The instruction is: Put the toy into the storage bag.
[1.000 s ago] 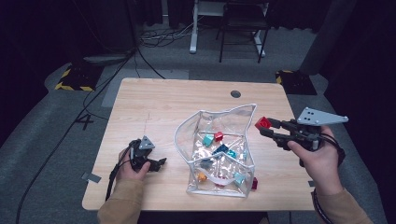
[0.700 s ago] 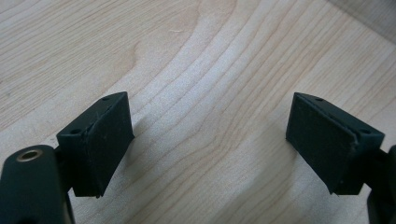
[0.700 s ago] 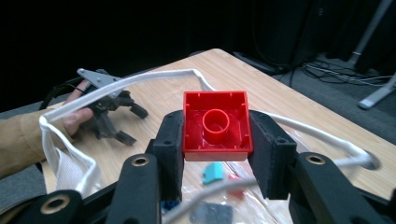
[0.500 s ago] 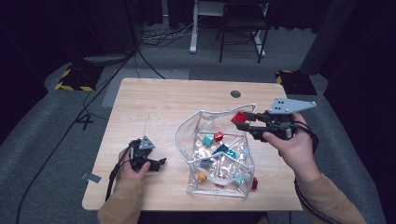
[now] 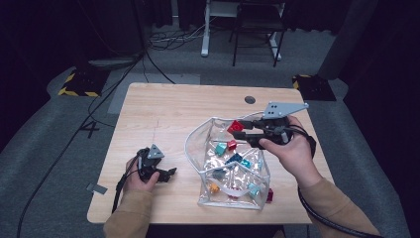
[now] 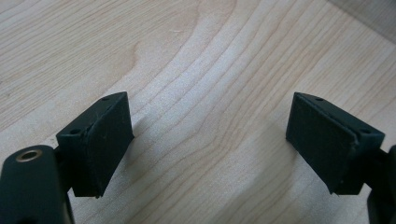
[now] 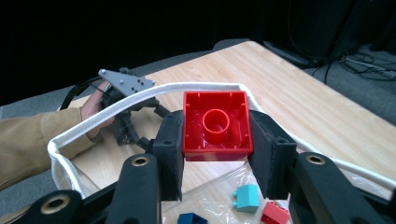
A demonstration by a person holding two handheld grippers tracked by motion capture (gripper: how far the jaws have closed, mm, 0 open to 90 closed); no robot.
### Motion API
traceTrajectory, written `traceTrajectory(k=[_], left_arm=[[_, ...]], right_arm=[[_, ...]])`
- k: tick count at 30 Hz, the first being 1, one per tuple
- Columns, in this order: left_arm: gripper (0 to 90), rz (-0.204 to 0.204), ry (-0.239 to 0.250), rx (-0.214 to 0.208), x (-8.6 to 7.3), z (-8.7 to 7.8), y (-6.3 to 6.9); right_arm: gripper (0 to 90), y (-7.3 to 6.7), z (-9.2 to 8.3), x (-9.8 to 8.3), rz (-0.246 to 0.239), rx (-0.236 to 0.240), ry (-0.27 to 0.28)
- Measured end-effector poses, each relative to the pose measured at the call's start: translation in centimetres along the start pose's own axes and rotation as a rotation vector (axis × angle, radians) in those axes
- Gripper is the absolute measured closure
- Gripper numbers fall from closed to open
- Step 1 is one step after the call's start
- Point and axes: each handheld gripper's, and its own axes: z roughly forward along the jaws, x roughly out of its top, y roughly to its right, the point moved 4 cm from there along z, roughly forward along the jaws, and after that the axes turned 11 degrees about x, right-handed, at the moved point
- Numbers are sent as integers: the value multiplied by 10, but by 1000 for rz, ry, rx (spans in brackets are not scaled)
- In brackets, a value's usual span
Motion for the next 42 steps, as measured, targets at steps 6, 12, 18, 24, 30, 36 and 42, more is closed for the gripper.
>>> traceTrajectory(k=[6,12,18,24,30,36,42], left_arm=[[148,0,0,0,0,0,0],[148,-1,-1,-1,0,0,0],[148,0,-2,-2,0,0,0],[148,0,-1,-2,0,0,0],[148,-2,1,-2,0,0,0],[148,0,-1,-2,0,0,0],[148,1,-1,-2,0,0,0]], right_arm=[[594,1,14,-7,10,19,-29],[594,0,28,-16,15,37,-57],[594,1,37,-24,23,48,-83],[594,3,45,-36,32,40,-131],[444,1,50,-49,30,44,-236],[378,-5,32,-40,39,45,-133],[380,-14,1,-31,16,17,-55]])
